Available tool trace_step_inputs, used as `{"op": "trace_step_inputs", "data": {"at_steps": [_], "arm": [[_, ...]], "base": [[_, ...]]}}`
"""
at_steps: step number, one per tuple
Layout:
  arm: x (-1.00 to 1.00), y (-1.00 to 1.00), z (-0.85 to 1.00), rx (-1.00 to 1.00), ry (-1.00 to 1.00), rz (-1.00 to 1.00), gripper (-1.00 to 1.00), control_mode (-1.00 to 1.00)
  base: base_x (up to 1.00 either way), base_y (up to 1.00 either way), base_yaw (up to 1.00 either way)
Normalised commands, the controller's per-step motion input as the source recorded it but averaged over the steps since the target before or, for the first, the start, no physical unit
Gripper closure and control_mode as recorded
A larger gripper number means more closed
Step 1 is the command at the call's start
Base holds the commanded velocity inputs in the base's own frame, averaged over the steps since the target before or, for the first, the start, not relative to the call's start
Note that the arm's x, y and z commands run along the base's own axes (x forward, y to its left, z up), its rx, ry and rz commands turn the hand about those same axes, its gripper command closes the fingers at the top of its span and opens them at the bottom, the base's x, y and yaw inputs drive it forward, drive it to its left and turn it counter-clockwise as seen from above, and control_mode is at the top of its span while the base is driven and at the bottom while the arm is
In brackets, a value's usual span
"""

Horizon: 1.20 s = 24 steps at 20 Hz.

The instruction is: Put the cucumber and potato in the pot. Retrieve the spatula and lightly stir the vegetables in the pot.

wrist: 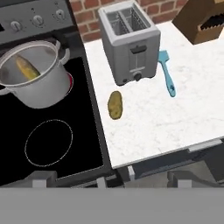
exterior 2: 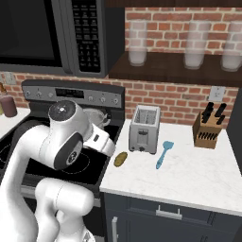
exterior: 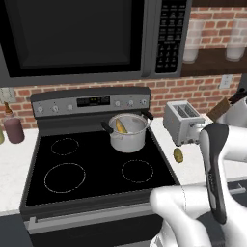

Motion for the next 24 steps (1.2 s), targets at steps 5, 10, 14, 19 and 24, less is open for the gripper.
{"op": "trace_step_inputs", "data": {"at_steps": [5, 10, 14, 19, 24], "arm": [[0.00, -0.23, -0.49, 0.00, 0.32, 0.00, -1.00, -1.00], [0.10, -0.21, -0.46, 0.00, 0.17, 0.00, -1.00, -1.00], [0.10, -0.04, -0.32, 0.00, 0.11, 0.00, -1.00, -1.00], [0.12, 0.00, -0.46, 0.02, 0.00, 0.00, -1.00, -1.00], [0.37, 0.00, -0.46, 0.04, 0.00, 0.00, -1.00, -1.00]], "base": [[0.00, 0.00, 0.00], [0.00, 0.00, 0.00], [0.00, 0.00, 0.00], [0.00, 0.00, 0.00], [0.00, 0.00, 0.00]]}}
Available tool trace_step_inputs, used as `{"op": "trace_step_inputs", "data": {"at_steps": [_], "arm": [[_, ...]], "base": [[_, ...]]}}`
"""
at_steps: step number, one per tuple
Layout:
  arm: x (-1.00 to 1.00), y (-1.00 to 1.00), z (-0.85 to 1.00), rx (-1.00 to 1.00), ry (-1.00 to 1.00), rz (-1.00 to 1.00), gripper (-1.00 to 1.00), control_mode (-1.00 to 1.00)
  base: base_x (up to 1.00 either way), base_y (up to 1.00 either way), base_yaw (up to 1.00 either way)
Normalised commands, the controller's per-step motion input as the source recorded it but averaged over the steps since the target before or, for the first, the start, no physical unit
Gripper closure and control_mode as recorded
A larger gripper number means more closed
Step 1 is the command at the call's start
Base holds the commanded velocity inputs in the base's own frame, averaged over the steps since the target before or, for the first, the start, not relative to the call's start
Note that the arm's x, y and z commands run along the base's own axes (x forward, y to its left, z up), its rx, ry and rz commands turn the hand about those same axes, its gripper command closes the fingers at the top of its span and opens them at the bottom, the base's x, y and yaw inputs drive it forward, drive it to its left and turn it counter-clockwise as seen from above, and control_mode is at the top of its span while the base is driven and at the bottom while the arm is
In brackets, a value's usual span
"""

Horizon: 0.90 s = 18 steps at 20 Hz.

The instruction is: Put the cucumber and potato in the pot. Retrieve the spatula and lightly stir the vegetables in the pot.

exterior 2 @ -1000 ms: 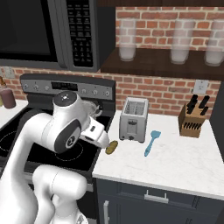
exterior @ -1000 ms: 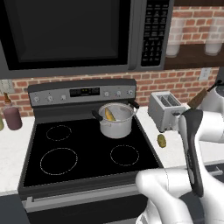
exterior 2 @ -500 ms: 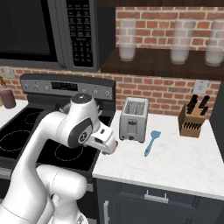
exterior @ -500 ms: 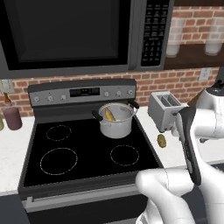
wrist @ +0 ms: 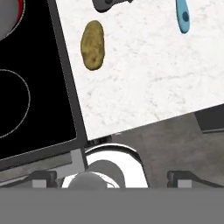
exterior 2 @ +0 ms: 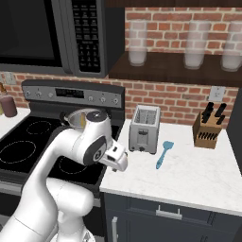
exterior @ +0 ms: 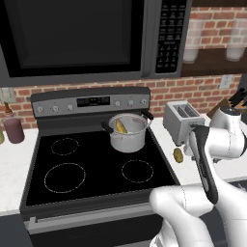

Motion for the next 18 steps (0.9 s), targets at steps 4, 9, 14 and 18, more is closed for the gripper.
{"op": "trace_step_inputs", "data": {"at_steps": [4, 9, 14, 18], "arm": [[0.46, 0.00, -0.30, 0.00, 0.00, 0.00, -1.00, -1.00], [0.53, 0.00, -0.25, 0.01, 0.02, 0.00, -1.00, -1.00], [0.30, 0.00, -0.16, 0.03, 0.00, 0.00, -1.00, -1.00], [0.18, -0.05, -0.28, 0.00, 0.00, 0.00, -1.00, -1.00]], "base": [[0.00, 0.00, 0.00], [0.00, 0.00, 0.00], [0.00, 0.00, 0.00], [0.00, 0.00, 0.00]]}}
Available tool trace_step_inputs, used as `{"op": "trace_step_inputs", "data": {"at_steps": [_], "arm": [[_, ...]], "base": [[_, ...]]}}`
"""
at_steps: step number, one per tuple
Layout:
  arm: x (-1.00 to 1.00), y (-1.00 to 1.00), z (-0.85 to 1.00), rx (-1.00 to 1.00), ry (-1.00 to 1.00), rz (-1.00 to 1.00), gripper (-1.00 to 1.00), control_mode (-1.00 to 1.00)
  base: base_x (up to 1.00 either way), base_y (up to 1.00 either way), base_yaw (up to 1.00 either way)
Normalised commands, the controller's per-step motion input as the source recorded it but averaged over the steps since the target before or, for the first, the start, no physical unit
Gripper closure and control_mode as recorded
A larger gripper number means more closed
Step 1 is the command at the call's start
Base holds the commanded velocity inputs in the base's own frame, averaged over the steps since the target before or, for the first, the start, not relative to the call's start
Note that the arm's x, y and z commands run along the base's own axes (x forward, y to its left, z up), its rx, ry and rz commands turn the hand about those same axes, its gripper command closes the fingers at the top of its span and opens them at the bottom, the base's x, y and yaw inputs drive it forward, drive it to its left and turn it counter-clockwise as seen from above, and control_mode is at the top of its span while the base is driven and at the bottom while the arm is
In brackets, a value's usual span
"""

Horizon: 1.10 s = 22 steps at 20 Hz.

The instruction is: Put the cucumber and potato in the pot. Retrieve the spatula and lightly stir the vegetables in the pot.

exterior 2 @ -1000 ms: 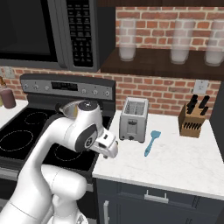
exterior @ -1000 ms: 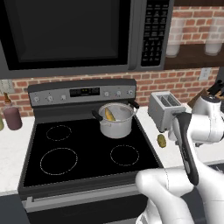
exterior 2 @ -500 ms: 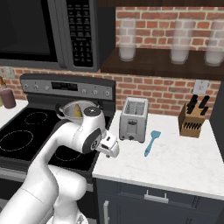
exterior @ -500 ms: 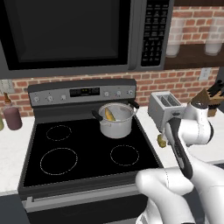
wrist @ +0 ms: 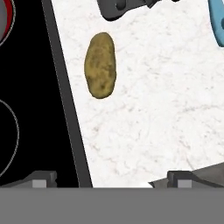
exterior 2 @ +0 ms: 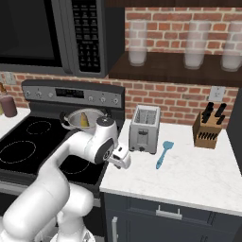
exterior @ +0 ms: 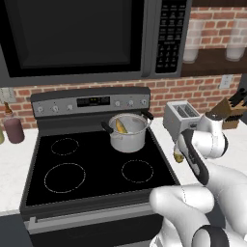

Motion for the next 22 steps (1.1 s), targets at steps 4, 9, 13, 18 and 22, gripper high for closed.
{"op": "trace_step_inputs", "data": {"at_steps": [4, 9, 13, 18, 22], "arm": [[0.21, 0.00, -0.29, 0.00, 0.00, 0.00, -1.00, -1.00], [0.37, 0.00, -0.23, 0.00, 0.01, 0.00, -1.00, -1.00], [0.33, 0.00, -0.20, 0.00, 0.03, 0.00, -1.00, -1.00], [0.14, 0.00, -0.14, 0.00, 0.04, 0.00, -1.00, -1.00], [0.25, 0.00, -0.12, 0.00, 0.04, 0.02, -1.00, -1.00]], "base": [[0.00, 0.00, 0.00], [0.00, 0.00, 0.00], [0.00, 0.00, 0.00], [0.00, 0.00, 0.00], [0.00, 0.00, 0.00]]}}
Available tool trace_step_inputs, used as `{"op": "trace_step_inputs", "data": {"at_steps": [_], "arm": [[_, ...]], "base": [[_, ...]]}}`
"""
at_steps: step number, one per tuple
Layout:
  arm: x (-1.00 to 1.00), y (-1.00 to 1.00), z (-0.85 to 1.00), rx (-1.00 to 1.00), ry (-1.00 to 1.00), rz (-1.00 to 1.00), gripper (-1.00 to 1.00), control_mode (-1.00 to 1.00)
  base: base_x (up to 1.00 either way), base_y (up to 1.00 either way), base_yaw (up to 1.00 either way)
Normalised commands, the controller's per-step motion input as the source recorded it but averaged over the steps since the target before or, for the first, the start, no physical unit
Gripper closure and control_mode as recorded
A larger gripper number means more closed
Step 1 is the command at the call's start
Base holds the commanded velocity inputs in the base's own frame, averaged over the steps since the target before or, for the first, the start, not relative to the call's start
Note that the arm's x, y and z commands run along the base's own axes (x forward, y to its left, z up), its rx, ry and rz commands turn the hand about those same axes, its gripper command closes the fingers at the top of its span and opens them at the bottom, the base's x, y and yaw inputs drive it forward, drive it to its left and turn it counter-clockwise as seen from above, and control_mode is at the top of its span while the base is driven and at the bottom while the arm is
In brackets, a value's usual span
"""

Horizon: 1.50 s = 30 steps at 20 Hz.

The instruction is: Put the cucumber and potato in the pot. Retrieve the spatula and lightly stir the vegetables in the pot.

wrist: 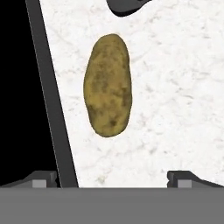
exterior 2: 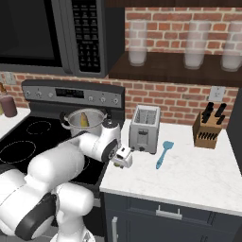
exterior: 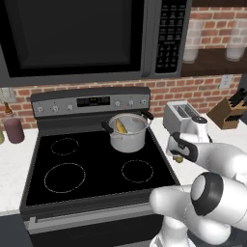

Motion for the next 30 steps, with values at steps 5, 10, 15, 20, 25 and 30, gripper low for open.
{"op": "trace_step_inputs", "data": {"at_steps": [5, 10, 15, 20, 25, 30], "arm": [[0.24, 0.00, -0.22, 0.00, 0.00, 0.02, -1.00, -1.00], [0.14, -0.03, -0.31, 0.00, 0.00, 0.03, -1.00, -1.00], [0.17, -0.01, -0.26, 0.00, 0.00, 0.03, -1.00, -1.00], [0.24, 0.00, -0.20, 0.00, 0.00, 0.02, -1.00, -1.00], [0.26, 0.00, -0.16, 0.00, 0.00, 0.01, -1.00, -1.00], [0.24, 0.00, -0.20, 0.00, 0.00, 0.00, 1.00, -1.00]], "base": [[0.00, 0.00, 0.00], [0.00, 0.00, 0.00], [0.00, 0.00, 0.00], [0.00, 0.00, 0.00], [0.00, 0.00, 0.00], [0.00, 0.00, 0.00]]}}
